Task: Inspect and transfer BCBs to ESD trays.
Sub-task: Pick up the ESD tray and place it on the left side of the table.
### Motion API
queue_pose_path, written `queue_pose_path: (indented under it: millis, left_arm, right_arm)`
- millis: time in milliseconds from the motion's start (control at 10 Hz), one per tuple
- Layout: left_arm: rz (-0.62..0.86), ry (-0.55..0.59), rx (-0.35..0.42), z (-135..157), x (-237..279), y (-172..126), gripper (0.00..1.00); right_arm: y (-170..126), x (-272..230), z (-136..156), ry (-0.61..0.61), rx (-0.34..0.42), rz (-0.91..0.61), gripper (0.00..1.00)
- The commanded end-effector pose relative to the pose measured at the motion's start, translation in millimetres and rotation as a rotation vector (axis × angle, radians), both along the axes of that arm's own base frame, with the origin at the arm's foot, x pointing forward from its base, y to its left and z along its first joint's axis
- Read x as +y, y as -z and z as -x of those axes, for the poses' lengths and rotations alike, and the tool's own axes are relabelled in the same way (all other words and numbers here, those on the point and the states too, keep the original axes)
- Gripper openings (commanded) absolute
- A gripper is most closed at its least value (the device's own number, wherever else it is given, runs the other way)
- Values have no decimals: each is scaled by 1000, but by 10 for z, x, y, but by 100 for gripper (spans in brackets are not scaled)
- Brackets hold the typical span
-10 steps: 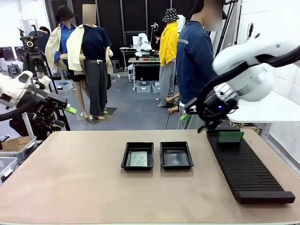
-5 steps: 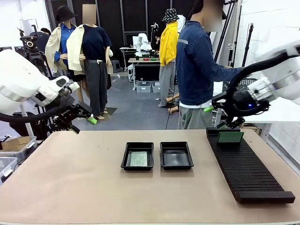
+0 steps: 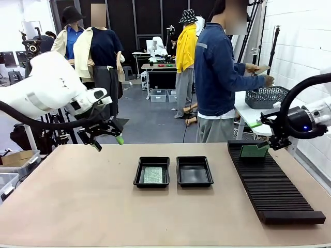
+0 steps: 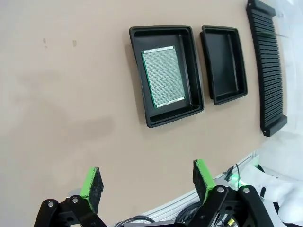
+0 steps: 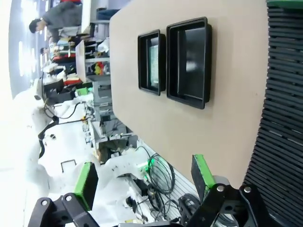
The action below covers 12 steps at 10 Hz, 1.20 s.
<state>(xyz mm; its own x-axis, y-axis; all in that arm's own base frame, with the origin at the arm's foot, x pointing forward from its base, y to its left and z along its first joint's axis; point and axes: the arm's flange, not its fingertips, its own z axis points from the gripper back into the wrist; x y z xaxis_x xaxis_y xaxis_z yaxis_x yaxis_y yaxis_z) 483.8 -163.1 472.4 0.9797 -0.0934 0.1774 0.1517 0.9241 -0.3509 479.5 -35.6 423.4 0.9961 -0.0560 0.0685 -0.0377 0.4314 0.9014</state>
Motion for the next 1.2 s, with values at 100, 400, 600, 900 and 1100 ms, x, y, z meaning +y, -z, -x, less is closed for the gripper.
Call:
queue_pose_path:
  millis: [100, 400, 600, 900, 1100]
  left_arm:
    - [-114, -44, -2, -110, -354, 97, 100]
    - [-186, -40, 16, -148, -620, 370, 100]
    - [-219, -41, 15, -149, -733, 539, 100]
    - [-217, -10, -7, -160, -830, 743, 100]
    - [-191, -20, -10, -173, -859, 854, 100]
  right_arm:
    - [142, -247, -104, -104, 31, -16, 100]
    - [264, -531, -209, -57, 99, -114, 100]
    - [410, -722, -299, -51, 124, -169, 100]
    - [539, -852, -310, -34, 129, -229, 100]
    - [568, -821, -263, -37, 138, -190, 100]
